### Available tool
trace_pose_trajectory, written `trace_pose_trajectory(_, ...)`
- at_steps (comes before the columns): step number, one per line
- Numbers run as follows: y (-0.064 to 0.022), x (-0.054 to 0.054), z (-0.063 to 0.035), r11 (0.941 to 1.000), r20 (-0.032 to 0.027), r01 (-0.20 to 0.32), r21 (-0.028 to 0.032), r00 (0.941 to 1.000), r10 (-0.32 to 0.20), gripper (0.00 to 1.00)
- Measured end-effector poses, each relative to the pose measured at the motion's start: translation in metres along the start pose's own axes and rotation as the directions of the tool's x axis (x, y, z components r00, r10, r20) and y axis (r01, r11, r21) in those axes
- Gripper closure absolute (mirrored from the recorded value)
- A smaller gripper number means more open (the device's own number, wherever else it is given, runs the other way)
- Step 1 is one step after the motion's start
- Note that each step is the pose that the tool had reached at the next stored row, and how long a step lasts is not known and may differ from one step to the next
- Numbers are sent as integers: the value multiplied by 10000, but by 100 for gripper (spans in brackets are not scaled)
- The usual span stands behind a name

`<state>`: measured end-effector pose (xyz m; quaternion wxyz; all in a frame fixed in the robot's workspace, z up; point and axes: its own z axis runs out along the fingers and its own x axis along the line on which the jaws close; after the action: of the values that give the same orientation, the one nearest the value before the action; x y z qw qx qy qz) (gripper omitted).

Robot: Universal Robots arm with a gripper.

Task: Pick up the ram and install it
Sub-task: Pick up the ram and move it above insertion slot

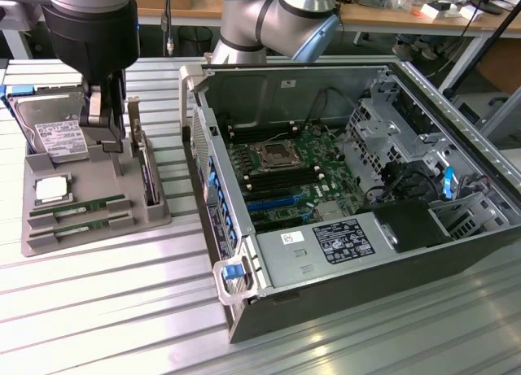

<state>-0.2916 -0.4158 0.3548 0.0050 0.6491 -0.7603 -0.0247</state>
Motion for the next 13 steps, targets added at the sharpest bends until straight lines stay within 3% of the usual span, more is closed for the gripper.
trace_pose_trajectory(13,-2,1,33,10000,0,0,0,10000,0,70)
